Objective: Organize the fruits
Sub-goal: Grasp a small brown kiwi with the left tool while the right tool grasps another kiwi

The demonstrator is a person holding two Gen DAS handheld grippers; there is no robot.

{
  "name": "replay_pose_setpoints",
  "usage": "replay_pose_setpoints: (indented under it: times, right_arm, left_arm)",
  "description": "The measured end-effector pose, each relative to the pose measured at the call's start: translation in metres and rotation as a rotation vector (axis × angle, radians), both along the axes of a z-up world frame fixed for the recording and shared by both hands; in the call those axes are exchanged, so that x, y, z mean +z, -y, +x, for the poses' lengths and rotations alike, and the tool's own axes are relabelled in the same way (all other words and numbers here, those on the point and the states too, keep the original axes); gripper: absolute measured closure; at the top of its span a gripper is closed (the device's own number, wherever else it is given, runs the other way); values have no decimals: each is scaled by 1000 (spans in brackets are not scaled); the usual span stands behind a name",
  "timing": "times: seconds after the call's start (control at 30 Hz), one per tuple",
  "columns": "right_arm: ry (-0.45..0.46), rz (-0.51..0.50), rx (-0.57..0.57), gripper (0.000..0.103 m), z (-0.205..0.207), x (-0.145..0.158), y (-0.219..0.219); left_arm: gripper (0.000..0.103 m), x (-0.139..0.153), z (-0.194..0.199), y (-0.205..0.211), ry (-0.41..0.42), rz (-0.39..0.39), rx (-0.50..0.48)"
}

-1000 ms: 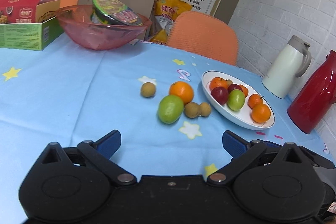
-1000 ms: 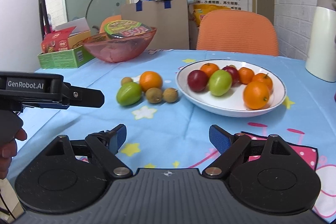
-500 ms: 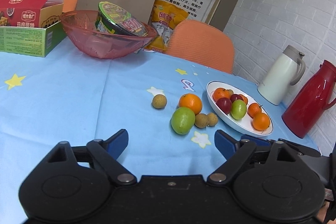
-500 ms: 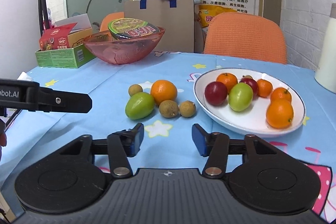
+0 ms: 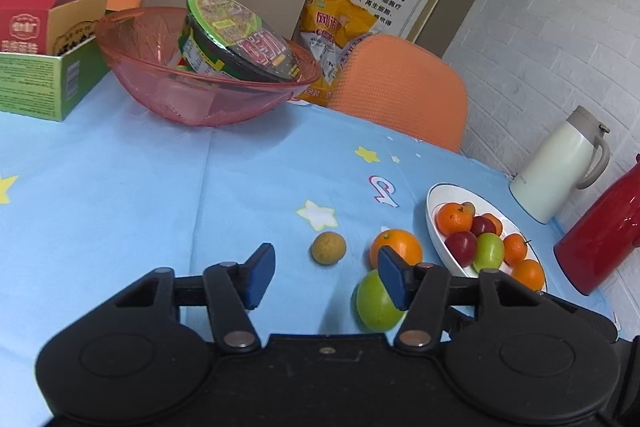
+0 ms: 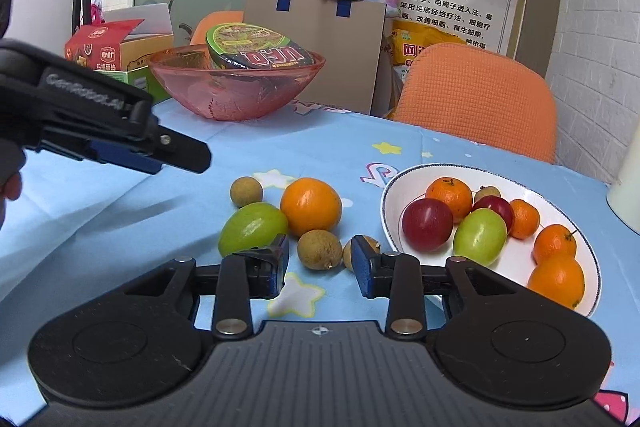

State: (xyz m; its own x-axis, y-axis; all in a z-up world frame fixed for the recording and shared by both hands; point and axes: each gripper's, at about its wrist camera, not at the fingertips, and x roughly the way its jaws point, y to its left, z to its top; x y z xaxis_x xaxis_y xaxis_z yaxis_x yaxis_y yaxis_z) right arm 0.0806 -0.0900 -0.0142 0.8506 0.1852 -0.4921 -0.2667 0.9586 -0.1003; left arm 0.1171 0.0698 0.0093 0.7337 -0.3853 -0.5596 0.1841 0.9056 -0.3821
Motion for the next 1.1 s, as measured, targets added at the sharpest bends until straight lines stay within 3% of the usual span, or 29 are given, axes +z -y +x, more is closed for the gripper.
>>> replay_pose_setpoints:
  times: [0.33,0.5,0.83,0.9,0.97,1.1]
  right_arm:
    - [1,-25,23,43,9,-6,-5]
    - [-6,-30,37,49,13,-7,-6]
    - [-14,-70,42,50,15,-8,-8]
    - [-29,-84,40,46,19,-9,-10]
    - [-32,-96,32,52,20,-10,-10]
    - [-40,-66,36,53,20,-9,-6]
  left_arm:
    - [17,-14,34,12,-45,11,-31]
    - [17,-19,45,14,-62,6,-41]
    - [18,-28,52,19,-90,2,-67]
    - [17,-28,53,20,-88,1,-72]
    - [17,-28,54,23,-93,14,-79]
    - [17,-28,51,25,-87,27,-93]
